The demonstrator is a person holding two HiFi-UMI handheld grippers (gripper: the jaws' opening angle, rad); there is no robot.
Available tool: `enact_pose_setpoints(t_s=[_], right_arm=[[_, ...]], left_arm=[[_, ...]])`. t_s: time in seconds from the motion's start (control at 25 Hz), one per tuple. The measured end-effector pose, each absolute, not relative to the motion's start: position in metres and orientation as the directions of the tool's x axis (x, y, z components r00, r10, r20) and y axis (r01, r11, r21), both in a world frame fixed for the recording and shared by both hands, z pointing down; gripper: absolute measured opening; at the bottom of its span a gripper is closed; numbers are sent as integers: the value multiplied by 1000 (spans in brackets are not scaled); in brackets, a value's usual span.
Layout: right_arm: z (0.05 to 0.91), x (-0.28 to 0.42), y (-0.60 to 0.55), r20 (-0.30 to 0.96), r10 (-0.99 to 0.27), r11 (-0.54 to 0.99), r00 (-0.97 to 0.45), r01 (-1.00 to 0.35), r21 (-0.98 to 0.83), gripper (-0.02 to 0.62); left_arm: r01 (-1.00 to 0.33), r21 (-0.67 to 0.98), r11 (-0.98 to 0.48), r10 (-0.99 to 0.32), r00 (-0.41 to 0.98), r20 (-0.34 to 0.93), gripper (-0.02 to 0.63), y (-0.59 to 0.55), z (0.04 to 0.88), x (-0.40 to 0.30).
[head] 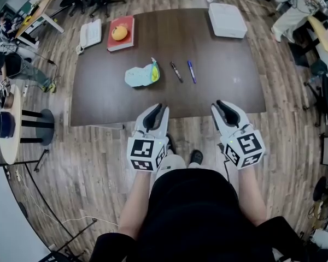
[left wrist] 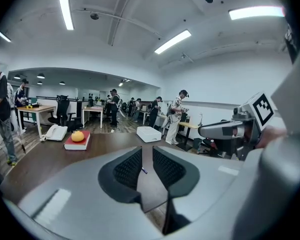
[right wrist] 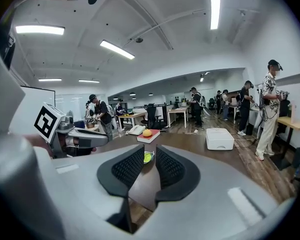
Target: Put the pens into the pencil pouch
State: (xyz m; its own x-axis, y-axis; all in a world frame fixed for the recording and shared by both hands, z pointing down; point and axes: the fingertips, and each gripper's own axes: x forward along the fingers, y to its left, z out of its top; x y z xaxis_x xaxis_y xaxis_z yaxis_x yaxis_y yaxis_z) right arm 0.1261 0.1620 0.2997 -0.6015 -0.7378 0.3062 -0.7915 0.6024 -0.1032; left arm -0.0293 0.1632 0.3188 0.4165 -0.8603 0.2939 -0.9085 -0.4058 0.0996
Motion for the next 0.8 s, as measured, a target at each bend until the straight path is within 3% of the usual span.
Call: enact_pose_setpoints(t_s=[0.52,0.8], right_arm=[[295,79,116,311,-751,587,-582,-805,-88,163],[297,53,93,319,-758,574,-569,-814,-90,174]], left_arm=[[-902,87,-423,-853,429,297,170,114,318,-77],[-893,90,-442,-842,447,302,183,90,322,-101]])
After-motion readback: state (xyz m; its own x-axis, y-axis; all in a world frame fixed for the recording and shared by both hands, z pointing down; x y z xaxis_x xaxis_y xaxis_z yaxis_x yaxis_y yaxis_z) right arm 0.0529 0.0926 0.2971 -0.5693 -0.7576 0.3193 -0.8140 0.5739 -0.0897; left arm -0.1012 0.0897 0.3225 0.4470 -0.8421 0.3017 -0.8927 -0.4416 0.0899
